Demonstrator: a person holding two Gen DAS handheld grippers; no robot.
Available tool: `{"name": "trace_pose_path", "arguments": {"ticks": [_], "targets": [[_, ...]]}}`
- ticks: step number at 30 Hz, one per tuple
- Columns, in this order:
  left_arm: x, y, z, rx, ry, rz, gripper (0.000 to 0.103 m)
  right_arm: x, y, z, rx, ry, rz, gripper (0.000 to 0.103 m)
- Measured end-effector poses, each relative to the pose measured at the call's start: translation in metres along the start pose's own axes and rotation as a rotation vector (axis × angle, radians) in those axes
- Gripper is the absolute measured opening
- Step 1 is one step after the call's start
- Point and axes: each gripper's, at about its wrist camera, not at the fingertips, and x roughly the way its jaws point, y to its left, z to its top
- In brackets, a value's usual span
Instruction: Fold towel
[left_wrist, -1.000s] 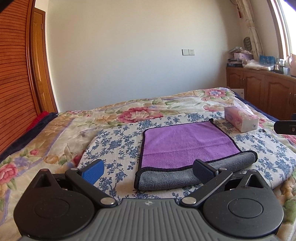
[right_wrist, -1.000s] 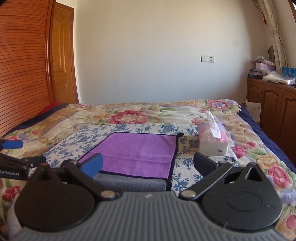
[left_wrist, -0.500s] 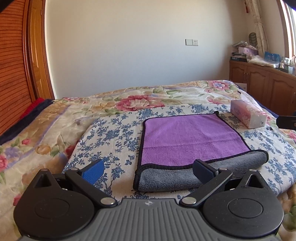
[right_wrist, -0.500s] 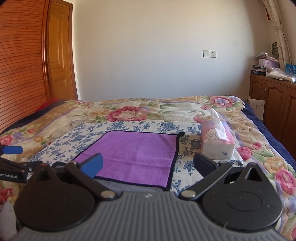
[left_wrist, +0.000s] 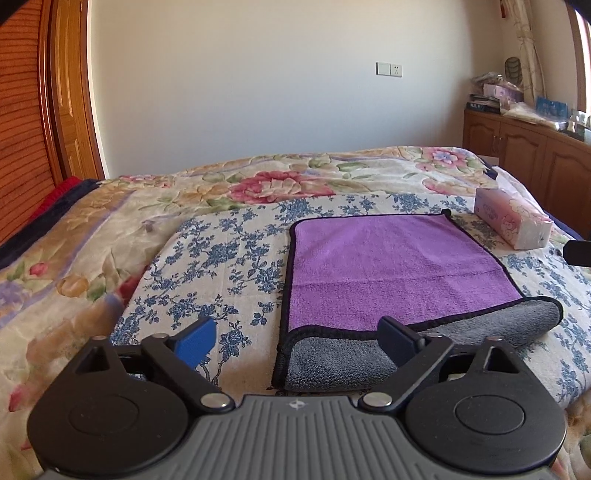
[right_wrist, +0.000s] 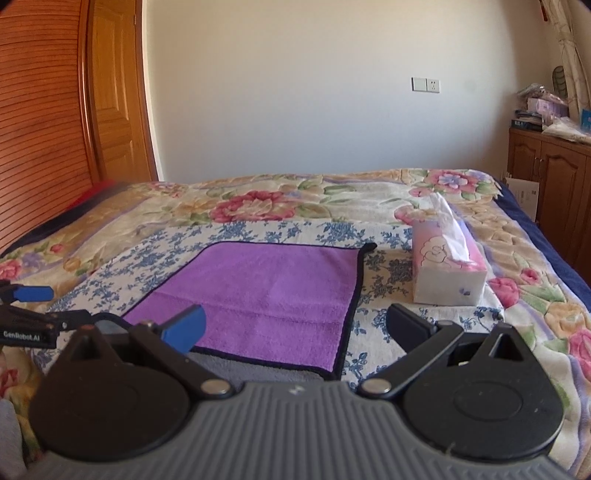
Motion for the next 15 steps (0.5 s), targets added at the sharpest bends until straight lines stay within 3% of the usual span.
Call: {"name": "trace_pose_path", "arguments": {"ticks": [6, 11, 15], "targets": [[0.010, 0.003, 0.001, -0.005, 0.013, -0.022, 0.081, 0.007, -0.002, -0.001, 0.005, 0.026, 0.004, 0.103], [0.017, 0.005, 0.002, -0.010, 0.035, -0.039, 0.059, 0.013, -0.002, -0.005, 0.000, 0.064, 0.004, 0.103], [0.020, 0.004, 0.001, -0.007, 0.045, -0.044, 0.051, 0.015, -0.003, -0.006, 0.011, 0.082, 0.013, 0.103]]}}
